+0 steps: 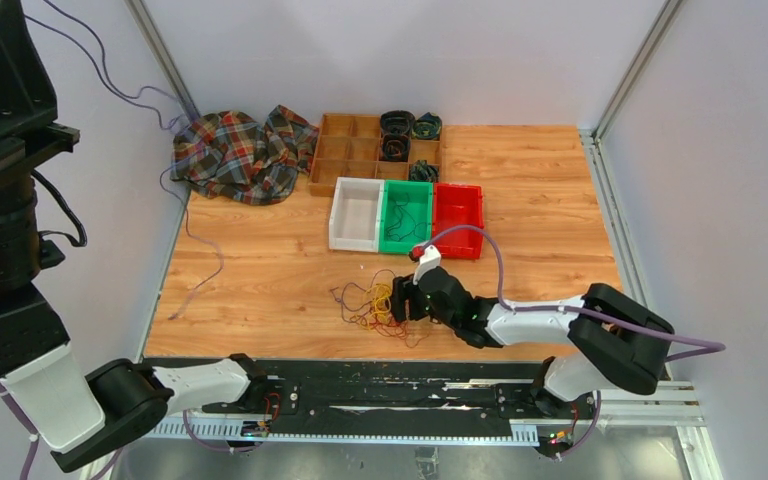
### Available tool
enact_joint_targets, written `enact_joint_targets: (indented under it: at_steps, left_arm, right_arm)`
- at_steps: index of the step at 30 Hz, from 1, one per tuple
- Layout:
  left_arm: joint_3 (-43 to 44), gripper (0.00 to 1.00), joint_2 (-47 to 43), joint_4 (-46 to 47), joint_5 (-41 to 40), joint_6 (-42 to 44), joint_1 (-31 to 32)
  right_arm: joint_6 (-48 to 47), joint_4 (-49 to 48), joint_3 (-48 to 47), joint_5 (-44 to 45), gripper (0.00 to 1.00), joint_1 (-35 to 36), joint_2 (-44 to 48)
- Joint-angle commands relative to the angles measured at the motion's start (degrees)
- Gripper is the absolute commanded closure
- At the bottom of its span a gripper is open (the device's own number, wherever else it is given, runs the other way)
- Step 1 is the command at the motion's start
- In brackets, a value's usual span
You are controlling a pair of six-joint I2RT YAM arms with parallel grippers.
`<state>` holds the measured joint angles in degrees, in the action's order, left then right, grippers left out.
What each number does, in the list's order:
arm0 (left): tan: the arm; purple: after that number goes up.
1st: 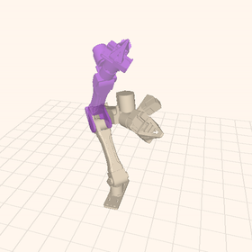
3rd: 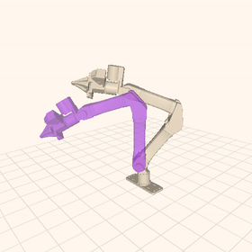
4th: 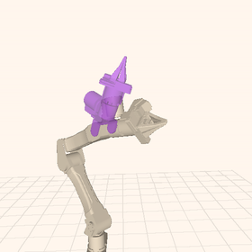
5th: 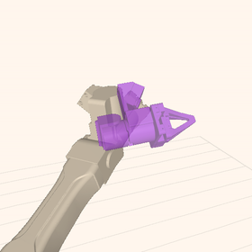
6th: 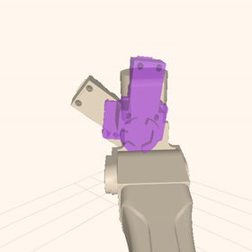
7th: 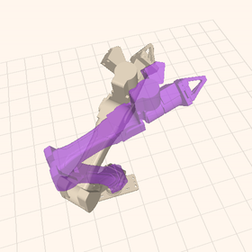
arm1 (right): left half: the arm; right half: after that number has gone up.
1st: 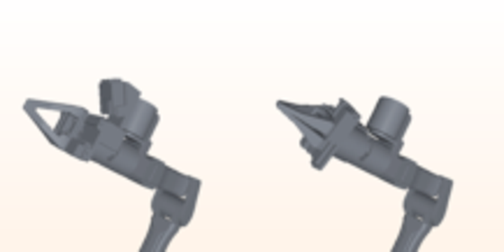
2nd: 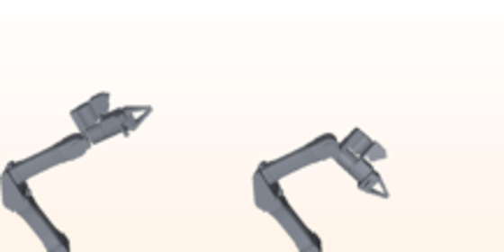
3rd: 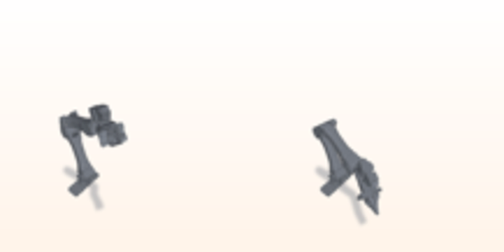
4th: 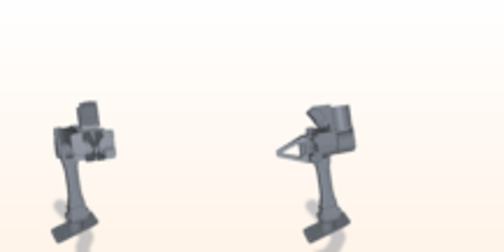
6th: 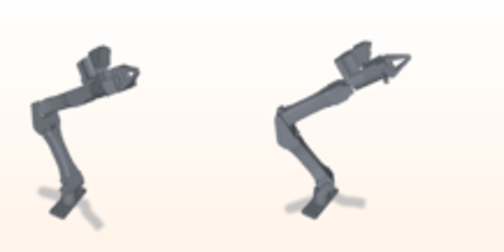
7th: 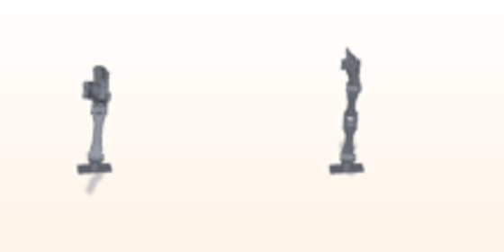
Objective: Untangle the cables
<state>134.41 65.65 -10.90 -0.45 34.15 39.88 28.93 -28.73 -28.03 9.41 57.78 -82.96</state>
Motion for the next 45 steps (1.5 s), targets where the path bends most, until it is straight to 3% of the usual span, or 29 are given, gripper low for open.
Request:
enact_joint_targets:
  at_steps: [1,8,16,26,36,45]
  left_arm:
    - [0.0,1.0,0.54,3.88,-2.39,2.97,0.29]
    - [-7.37,1.0,-1.42,-3.7,3.14,2.32,0.29]
    - [-18.87,1.0,-1.64,-4.19,5.21,-0.5,0.29]
    - [-20.84,1.0,7.37,-2.75,7.69,-5.76,0.29]
    - [-17.84,1.0,18.21,-0.27,5.28,-8.49,0.37]
    - [-20.9,1.0,23.25,4.32,2.3,-2.01,0.35]
  right_arm:
    - [0.28,0.3,0.87,1.04,0.36,0.5,3.61]
    - [-1.32,4.85,-0.02,1.31,0.32,0.49,13.2]
    - [-3.92,9.59,-1.8,6.25,0.26,0.49,23.31]
    - [-5.51,17.25,-8.85,18.46,0.31,-1.28,27.13]
    - [-5.48,20.18,-8.4,17.83,0.32,-8.02,29.58]
    - [-4.02,23.12,-4.72,14.29,0.33,-12.54,33.9]
